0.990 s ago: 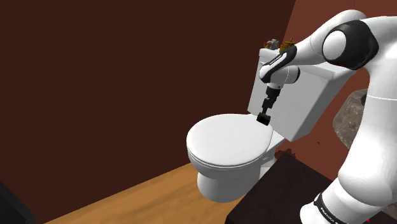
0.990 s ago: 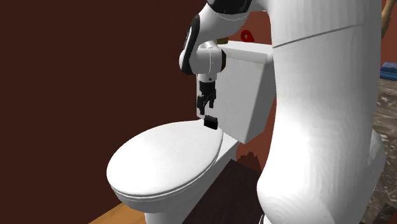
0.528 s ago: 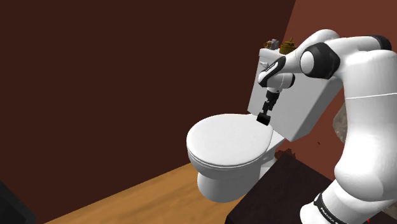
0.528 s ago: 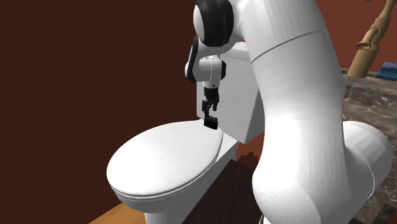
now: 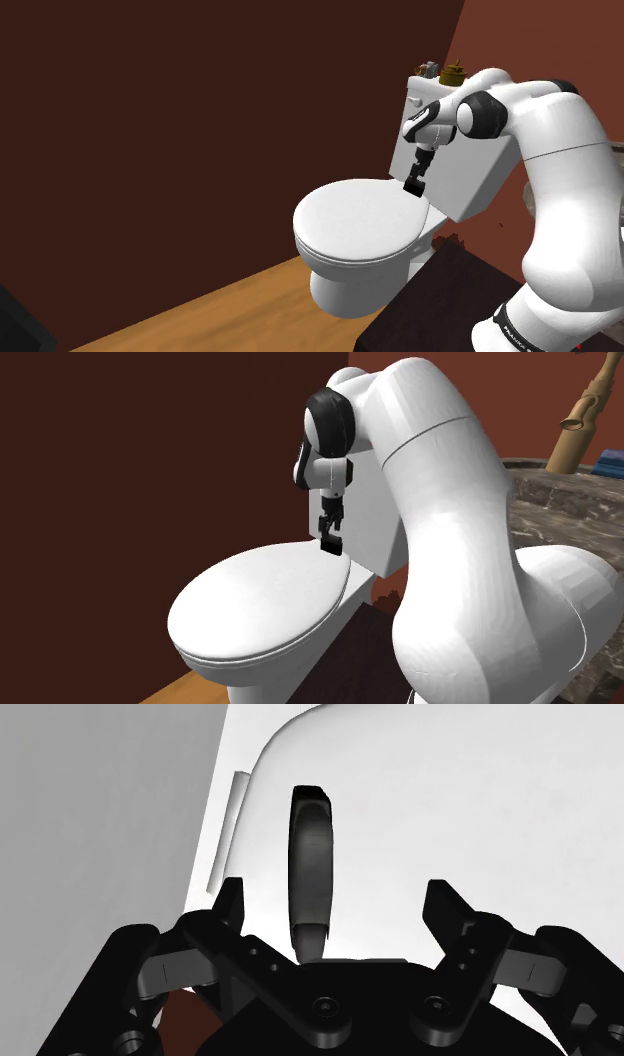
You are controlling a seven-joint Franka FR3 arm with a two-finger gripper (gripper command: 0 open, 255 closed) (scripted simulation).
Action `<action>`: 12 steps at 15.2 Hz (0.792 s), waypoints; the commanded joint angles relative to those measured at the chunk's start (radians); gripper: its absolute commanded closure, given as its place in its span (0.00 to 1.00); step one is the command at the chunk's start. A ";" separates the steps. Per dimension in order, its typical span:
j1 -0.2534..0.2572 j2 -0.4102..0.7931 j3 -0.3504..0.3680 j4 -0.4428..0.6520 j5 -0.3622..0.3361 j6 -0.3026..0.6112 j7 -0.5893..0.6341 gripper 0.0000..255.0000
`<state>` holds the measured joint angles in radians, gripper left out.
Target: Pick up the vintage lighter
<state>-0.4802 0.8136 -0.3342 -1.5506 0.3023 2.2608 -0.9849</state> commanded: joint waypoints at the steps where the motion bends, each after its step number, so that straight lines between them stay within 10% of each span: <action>1: -0.018 0.038 -0.001 0.007 0.006 0.025 -0.007 0.00; 5: -0.024 0.064 0.006 0.015 0.011 0.043 -0.009 0.00; 6: -0.025 0.068 0.007 0.016 0.013 0.046 -0.010 1.00; 12: -0.023 0.070 0.008 0.021 0.012 0.043 -0.007 1.00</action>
<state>-0.4989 0.8746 -0.3234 -1.5282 0.3143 2.3067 -0.9940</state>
